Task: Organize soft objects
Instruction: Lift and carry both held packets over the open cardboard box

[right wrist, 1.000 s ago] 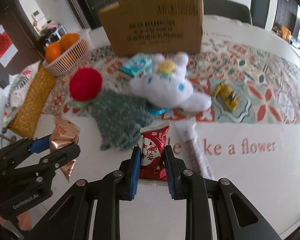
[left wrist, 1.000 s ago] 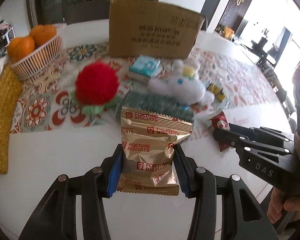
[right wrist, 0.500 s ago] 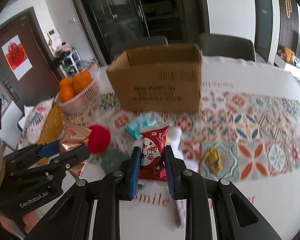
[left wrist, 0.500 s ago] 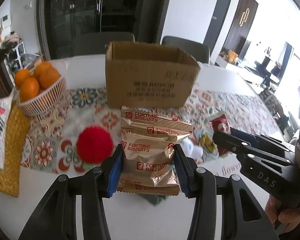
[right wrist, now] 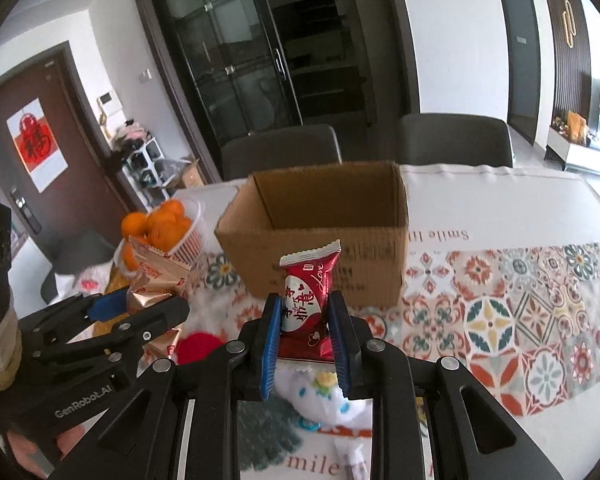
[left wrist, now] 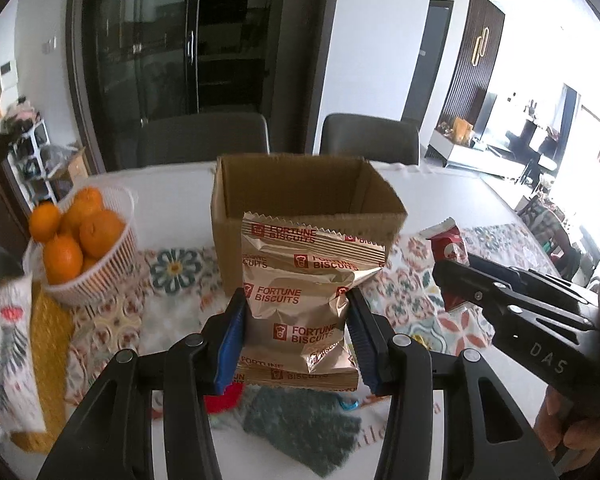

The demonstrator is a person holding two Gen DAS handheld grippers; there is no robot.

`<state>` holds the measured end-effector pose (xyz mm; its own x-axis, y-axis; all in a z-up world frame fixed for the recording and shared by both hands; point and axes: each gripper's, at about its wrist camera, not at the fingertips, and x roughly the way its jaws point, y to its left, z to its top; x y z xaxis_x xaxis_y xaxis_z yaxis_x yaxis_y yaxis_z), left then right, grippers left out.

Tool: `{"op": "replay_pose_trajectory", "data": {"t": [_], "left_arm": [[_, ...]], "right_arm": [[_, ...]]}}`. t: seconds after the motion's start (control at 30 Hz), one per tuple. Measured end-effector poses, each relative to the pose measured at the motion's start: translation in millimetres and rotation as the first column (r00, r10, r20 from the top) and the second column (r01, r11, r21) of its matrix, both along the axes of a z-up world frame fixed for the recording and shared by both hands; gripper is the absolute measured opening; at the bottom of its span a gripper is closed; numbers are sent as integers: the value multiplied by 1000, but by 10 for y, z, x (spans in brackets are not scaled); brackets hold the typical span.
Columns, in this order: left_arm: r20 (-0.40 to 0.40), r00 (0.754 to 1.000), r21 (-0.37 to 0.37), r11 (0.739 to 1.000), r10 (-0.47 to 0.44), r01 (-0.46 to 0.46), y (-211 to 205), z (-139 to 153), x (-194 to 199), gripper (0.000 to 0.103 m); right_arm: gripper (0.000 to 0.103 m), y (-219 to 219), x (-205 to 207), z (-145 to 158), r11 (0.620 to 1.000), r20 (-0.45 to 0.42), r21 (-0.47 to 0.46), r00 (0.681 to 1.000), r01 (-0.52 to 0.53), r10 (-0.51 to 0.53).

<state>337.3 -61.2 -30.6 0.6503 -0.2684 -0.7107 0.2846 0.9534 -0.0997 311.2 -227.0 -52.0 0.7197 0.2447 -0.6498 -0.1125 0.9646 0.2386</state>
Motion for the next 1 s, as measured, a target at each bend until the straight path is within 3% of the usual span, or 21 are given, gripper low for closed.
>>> {"op": "replay_pose_trajectory", "data": {"t": [0.43,0.8,1.0], "left_arm": [[51,998,24,999,-28,27,-35,319,552,48],[1,998,9,998,-69,69,-112,369,1151,48],[-56,995,34,996,-86,88,-221,305,1533,48]], "right_arm": [[25,31,507,287,1000,17,-8,1000,13,-13],[25,-22,1072,375,999,-7,-50,1000,7,-8],[25,-114,1439,222,1000,-84,-29,996,9,-12]]}}
